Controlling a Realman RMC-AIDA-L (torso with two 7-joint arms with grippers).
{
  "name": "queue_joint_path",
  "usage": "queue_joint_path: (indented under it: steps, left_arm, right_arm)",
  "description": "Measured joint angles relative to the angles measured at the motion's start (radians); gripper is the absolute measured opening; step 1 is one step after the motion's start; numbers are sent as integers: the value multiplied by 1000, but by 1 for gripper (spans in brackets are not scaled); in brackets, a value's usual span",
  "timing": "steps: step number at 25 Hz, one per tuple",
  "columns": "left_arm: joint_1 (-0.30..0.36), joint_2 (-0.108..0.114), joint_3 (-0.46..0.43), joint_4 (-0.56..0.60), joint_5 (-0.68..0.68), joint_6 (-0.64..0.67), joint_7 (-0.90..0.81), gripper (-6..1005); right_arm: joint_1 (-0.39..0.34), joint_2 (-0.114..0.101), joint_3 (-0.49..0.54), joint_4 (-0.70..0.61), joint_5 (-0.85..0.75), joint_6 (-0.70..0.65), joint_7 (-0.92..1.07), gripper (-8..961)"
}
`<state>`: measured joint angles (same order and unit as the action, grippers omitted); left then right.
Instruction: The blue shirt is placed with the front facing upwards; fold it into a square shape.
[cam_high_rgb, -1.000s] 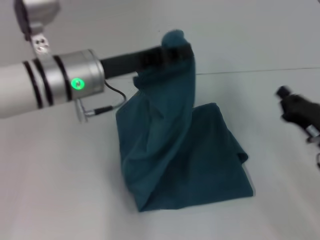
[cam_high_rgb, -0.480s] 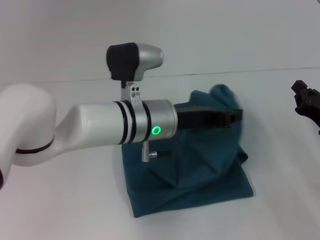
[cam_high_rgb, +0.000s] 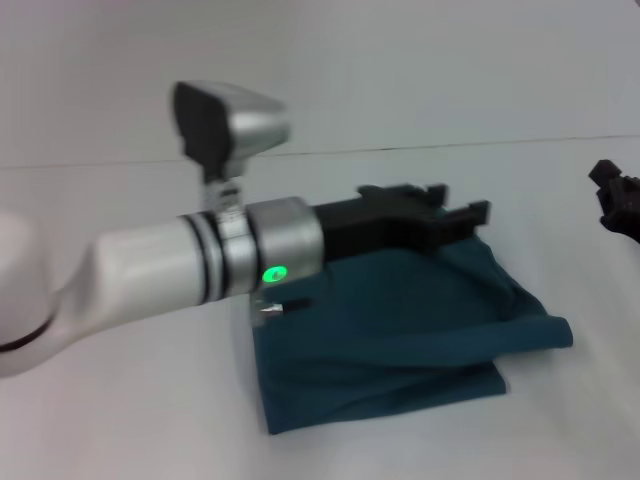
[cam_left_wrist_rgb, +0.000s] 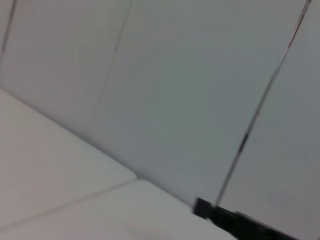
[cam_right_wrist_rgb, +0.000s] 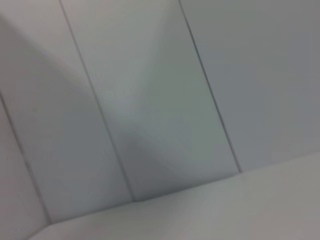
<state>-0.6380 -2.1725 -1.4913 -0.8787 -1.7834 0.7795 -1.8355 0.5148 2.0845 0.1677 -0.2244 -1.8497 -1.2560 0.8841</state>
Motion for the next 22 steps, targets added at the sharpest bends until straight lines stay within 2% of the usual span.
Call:
queue_joint_path:
  steps: [4, 7, 9, 13, 16, 22]
  left_arm:
    - [124, 1, -49, -101, -2, 34, 106, 477]
    - [168, -1, -70, -106, -5, 62, 151, 615]
    - [176, -1, -73, -101, -7, 64, 156, 674]
    - [190, -3, -74, -65, -11, 59, 170, 791]
    - [193, -3, -75, -59, -13, 58, 170, 867]
    - [204, -3, -75, -51, -38, 61, 176, 952]
  right_arm:
    - [-20, -1, -82, -112, -5, -106, 88, 41]
    - [-27, -2, -157, -196, -6, -138, 175, 42]
    - [-26, -7, -219, -234, -9, -141, 222, 43]
    - [-9, -17, -420, -286, -69, -181, 242, 44]
    - [4, -10, -527, -300, -96, -177, 243, 45]
    - [51, 1, -673, -290, -148, -21, 354, 48]
